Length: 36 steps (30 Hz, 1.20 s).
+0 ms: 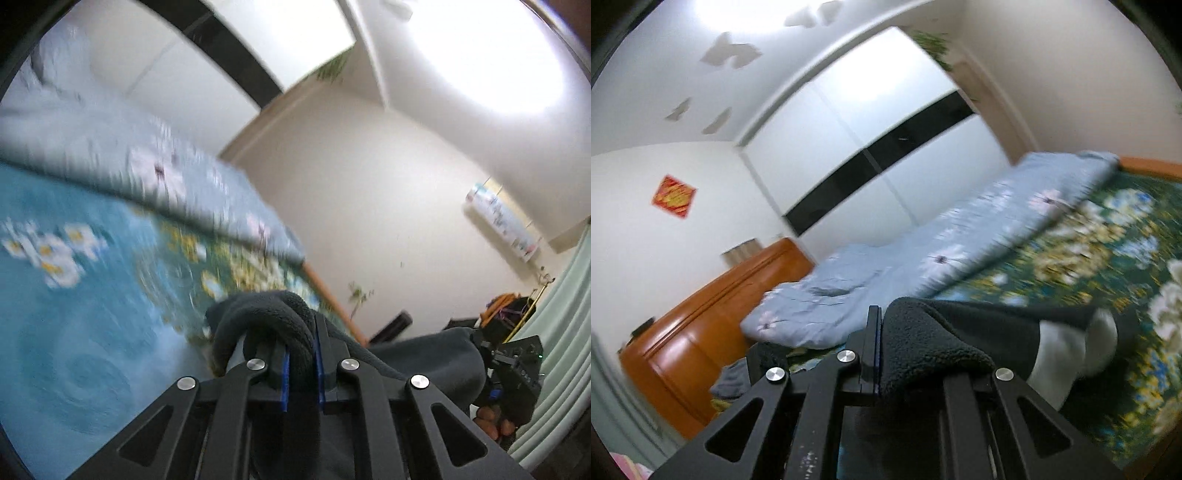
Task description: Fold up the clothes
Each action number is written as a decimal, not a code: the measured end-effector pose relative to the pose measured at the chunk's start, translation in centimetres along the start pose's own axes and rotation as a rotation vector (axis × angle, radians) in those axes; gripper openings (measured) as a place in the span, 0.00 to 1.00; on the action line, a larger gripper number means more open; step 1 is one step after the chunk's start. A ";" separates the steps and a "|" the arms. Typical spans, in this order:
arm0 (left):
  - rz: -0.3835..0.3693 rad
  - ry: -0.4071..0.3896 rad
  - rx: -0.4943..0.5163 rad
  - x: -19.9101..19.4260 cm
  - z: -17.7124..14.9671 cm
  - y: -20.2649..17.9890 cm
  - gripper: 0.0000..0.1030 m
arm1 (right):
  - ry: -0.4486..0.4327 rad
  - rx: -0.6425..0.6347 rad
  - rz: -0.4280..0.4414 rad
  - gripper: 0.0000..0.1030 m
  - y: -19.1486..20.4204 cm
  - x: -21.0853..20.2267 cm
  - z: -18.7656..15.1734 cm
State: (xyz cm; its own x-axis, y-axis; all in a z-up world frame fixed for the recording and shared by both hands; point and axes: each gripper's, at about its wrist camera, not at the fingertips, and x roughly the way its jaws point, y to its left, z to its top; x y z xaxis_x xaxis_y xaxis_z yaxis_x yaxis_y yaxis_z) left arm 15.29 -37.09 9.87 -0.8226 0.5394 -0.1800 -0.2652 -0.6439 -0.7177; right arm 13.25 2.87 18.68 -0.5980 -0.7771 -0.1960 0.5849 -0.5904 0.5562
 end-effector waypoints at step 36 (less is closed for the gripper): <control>0.547 0.047 -0.116 -5.3 0.6 20.2 0.14 | 0.486 0.195 -0.134 0.08 -7.5 26.2 -9.7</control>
State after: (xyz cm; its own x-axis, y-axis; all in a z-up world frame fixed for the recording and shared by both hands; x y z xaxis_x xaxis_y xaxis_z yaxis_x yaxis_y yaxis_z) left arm 14.01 -53.31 -3.27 -0.8006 0.1690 -0.5749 0.2533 -0.7740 -0.5803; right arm -1.51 -15.20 1.56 -0.3109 -0.7363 -0.6011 0.3802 -0.6759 0.6313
